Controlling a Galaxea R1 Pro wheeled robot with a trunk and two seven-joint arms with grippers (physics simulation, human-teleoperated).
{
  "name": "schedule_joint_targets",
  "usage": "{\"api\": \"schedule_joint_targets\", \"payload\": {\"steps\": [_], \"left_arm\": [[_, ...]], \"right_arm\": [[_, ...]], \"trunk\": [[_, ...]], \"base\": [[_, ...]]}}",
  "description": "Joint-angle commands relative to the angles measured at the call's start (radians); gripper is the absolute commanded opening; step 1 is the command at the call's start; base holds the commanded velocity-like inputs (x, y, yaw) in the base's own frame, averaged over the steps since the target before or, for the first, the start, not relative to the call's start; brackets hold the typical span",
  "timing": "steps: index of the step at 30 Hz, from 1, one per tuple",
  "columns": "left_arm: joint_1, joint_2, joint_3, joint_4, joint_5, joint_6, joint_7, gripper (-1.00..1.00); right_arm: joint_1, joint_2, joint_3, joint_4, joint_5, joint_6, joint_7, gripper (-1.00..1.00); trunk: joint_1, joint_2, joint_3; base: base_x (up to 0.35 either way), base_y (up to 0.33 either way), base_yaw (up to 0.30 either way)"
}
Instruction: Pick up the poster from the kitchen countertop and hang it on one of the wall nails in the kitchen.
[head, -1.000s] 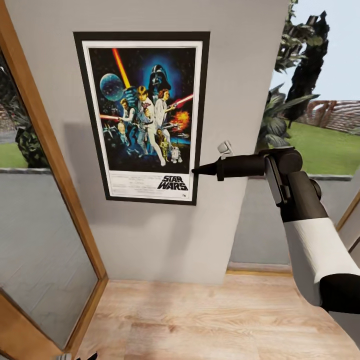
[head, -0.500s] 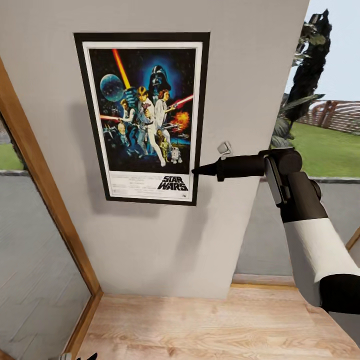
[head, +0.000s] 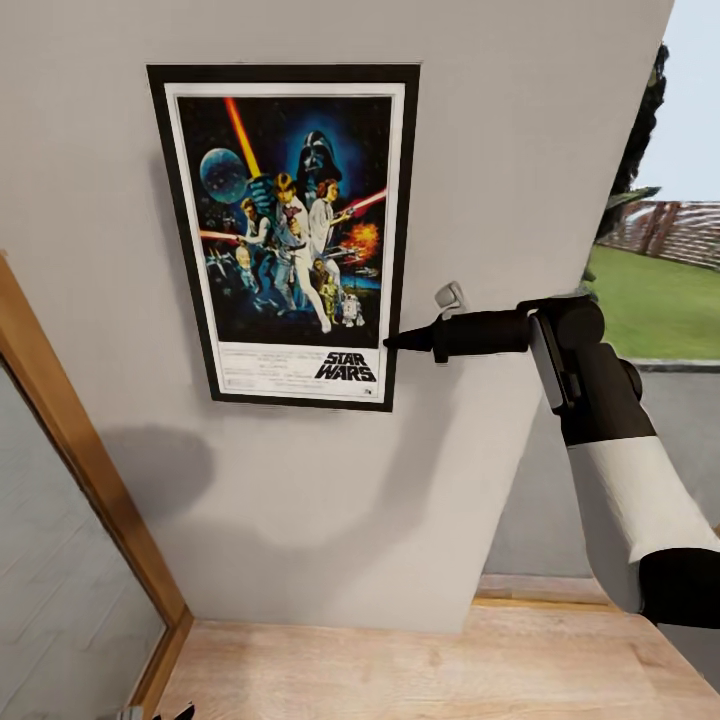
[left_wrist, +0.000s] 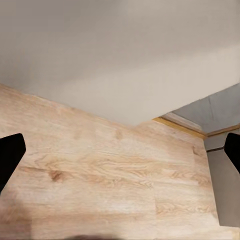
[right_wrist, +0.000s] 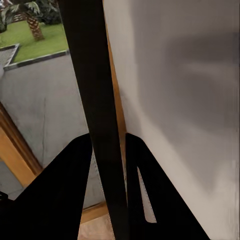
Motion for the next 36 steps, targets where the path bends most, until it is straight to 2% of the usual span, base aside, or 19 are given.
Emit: {"api": "schedule_joint_targets", "payload": {"steps": [1, 10, 36], "left_arm": [[-0.001, 0.000, -0.009, 0.000, 0.007, -0.006, -0.002, 1.00], [-0.001, 0.000, -0.009, 0.000, 0.007, -0.006, -0.001, 1.00], [-0.001, 0.000, -0.008, 0.000, 0.007, -0.006, -0.001, 1.00]], "right_arm": [[-0.001, -0.001, 0.001, 0.000, -0.001, 0.010, 0.004, -1.00], [0.000, -0.001, 0.000, 0.000, -0.001, 0.010, 0.004, -1.00], [0.000, 0.001, -0.005, 0.001, -0.001, 0.014, -0.005, -1.00]], "trunk": [[0.001, -0.002, -0.002], [0.001, -0.002, -0.002], [0.001, -0.002, -0.002]], "base": [[0.334, 0.000, 0.000], [0.172, 0.000, 0.000], [0.005, 0.000, 0.000]]}}
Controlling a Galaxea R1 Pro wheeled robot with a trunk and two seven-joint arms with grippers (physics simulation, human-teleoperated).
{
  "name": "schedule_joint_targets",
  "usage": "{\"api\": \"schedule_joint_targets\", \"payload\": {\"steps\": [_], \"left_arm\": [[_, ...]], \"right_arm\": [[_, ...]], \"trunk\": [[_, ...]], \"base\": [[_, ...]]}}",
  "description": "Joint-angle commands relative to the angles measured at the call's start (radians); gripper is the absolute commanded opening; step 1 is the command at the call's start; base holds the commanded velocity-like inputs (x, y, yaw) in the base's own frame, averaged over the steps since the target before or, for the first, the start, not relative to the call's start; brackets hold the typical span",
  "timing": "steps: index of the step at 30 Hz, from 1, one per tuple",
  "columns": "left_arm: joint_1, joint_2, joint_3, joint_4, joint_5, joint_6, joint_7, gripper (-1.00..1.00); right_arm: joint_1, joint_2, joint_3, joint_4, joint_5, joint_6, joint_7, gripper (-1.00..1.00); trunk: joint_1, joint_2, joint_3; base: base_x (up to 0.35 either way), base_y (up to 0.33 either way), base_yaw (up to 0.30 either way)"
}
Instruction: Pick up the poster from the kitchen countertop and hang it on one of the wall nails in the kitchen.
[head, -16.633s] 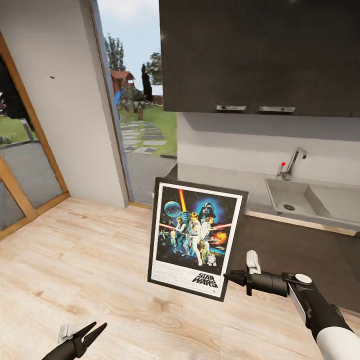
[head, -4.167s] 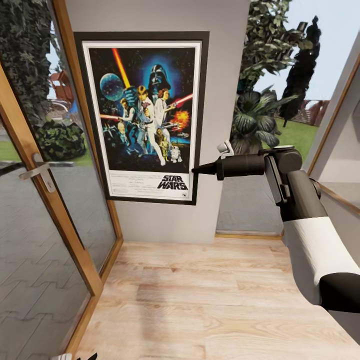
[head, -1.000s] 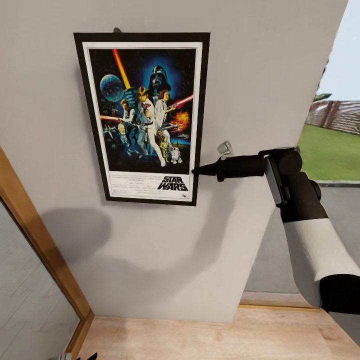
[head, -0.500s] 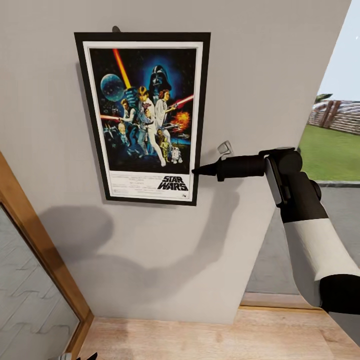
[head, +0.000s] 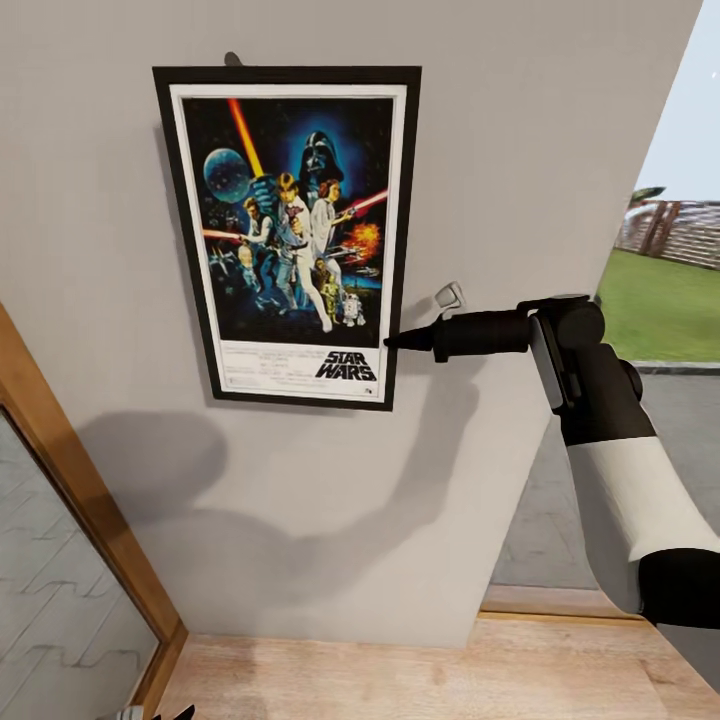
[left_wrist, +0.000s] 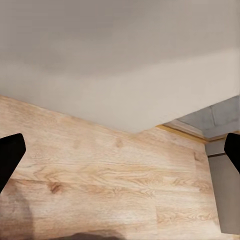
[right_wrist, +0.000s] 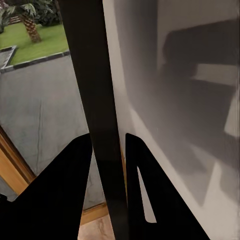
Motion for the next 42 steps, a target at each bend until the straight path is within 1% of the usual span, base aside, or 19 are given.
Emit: {"api": "schedule_joint_targets", "payload": {"steps": [1, 6, 9, 19, 22, 26, 42], "left_arm": [[-0.001, 0.000, -0.008, 0.000, 0.007, -0.006, -0.002, 1.00], [-0.001, 0.000, -0.008, 0.000, 0.007, -0.006, -0.002, 1.00], [-0.001, 0.000, -0.008, 0.000, 0.007, -0.006, -0.002, 1.00], [-0.001, 0.000, -0.008, 0.000, 0.007, -0.006, -0.002, 1.00], [-0.001, 0.000, -0.008, 0.000, 0.007, -0.006, -0.002, 1.00], [-0.001, 0.000, -0.008, 0.000, 0.007, -0.006, -0.002, 1.00], [-0.001, 0.000, -0.008, 0.000, 0.007, -0.006, -0.002, 1.00]], "right_arm": [[-0.002, 0.000, 0.001, 0.000, -0.001, 0.011, -0.002, -1.00], [-0.005, 0.000, 0.000, 0.000, -0.002, 0.016, -0.047, -1.00], [-0.010, 0.003, 0.000, 0.000, -0.002, 0.018, -0.055, -1.00], [-0.020, 0.007, 0.001, -0.002, -0.003, 0.021, -0.060, -1.00], [-0.032, 0.009, 0.001, -0.004, -0.004, 0.046, -0.060, -1.00], [-0.038, 0.011, 0.002, -0.005, -0.006, 0.056, -0.060, -1.00], [-0.090, 0.011, 0.002, -0.006, -0.012, 0.065, -0.060, -1.00]], "trunk": [[0.001, -0.002, -0.002], [0.001, -0.002, -0.002], [0.001, -0.002, -0.002], [0.001, -0.002, -0.002], [0.001, -0.002, -0.002], [0.001, -0.002, -0.002], [0.001, -0.002, -0.002]], "base": [[0.000, 0.000, 0.000], [0.000, 0.000, 0.000], [0.000, 0.000, 0.000], [0.000, 0.000, 0.000], [0.000, 0.000, 0.000], [0.000, 0.000, 0.000], [0.000, 0.000, 0.000]]}}
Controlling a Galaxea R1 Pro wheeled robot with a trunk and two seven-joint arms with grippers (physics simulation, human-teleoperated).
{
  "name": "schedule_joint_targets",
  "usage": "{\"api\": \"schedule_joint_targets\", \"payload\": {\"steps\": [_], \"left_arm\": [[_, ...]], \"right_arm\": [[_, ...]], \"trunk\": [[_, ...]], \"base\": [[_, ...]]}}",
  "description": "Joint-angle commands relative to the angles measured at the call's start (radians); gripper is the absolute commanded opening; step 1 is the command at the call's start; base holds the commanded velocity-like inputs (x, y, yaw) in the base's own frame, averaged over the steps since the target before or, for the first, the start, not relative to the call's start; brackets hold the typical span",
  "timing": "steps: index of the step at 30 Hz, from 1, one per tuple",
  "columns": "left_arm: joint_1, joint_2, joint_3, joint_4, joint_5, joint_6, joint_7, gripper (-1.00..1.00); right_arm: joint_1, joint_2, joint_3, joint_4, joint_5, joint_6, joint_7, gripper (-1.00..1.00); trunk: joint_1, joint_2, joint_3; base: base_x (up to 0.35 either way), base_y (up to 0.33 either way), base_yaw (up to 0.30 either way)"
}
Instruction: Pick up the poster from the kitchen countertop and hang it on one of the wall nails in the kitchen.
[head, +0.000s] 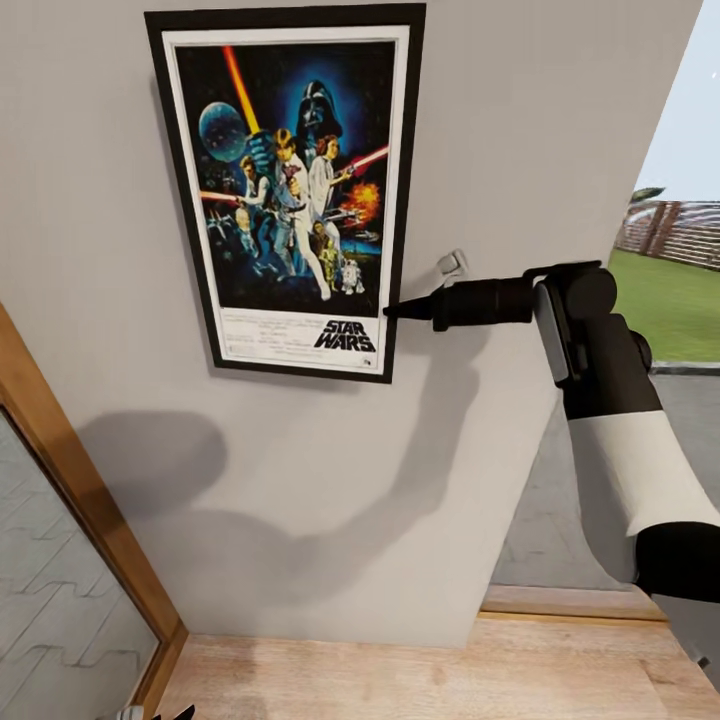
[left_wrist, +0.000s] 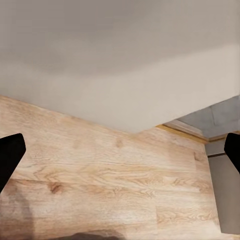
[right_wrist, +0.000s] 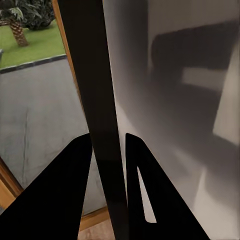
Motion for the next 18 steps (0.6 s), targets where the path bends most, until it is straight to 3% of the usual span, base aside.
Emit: {"api": "schedule_joint_targets", "payload": {"steps": [1, 18], "left_arm": [[-0.001, 0.000, -0.008, 0.000, 0.007, -0.006, -0.002, 1.00], [-0.001, 0.001, -0.008, 0.000, 0.007, -0.006, -0.002, 1.00]], "right_arm": [[-0.002, 0.000, 0.001, 0.000, -0.001, 0.009, 0.003, -1.00], [-0.004, 0.001, 0.001, 0.000, -0.003, 0.009, 0.003, -1.00]], "trunk": [[0.001, -0.002, -0.002], [0.001, -0.002, -0.002]], "base": [[0.000, 0.000, 0.000], [0.000, 0.000, 0.000]]}}
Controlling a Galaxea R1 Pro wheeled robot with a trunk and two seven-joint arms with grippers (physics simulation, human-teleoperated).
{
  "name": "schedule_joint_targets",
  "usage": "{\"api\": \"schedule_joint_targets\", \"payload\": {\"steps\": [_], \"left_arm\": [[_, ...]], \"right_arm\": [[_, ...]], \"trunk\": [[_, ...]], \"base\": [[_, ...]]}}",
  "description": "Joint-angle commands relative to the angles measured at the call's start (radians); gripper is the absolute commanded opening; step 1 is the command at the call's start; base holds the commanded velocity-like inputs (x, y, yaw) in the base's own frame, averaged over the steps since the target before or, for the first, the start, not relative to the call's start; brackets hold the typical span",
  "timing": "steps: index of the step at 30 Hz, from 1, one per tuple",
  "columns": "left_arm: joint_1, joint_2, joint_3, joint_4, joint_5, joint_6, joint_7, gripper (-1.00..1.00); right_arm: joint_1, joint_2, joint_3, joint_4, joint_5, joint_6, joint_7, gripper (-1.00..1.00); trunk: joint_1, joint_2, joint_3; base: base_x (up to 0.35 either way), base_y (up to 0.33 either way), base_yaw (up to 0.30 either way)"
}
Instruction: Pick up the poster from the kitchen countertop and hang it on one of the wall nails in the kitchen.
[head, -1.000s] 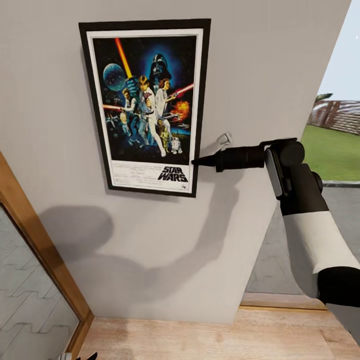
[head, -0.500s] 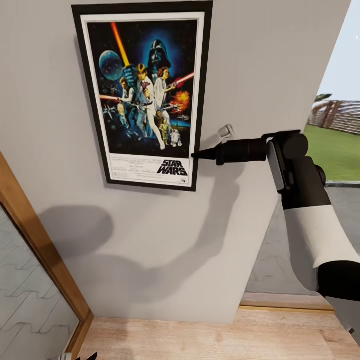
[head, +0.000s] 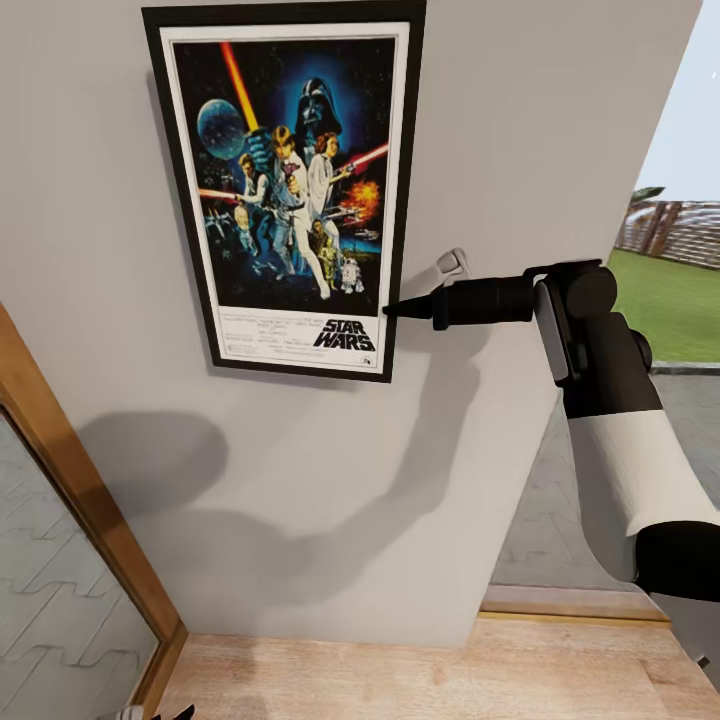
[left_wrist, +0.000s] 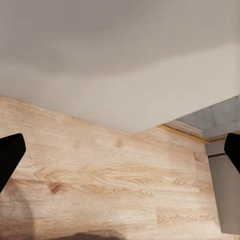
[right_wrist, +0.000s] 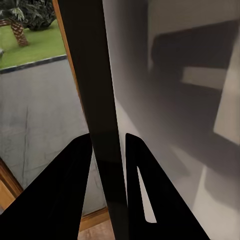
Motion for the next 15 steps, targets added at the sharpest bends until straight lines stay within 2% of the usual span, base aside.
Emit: {"api": "schedule_joint_targets", "payload": {"steps": [1, 15], "left_arm": [[-0.001, 0.000, -0.008, 0.000, 0.007, -0.006, -0.002, 1.00], [-0.001, 0.000, -0.008, 0.000, 0.007, -0.006, -0.002, 1.00]], "right_arm": [[-0.001, -0.001, 0.001, 0.000, -0.002, 0.009, 0.003, -1.00], [-0.001, 0.000, 0.001, 0.001, -0.001, 0.009, 0.003, -1.00]], "trunk": [[0.001, -0.002, -0.002], [0.001, -0.002, -0.002]], "base": [[0.000, 0.000, 0.000], [0.000, 0.000, 0.000]]}}
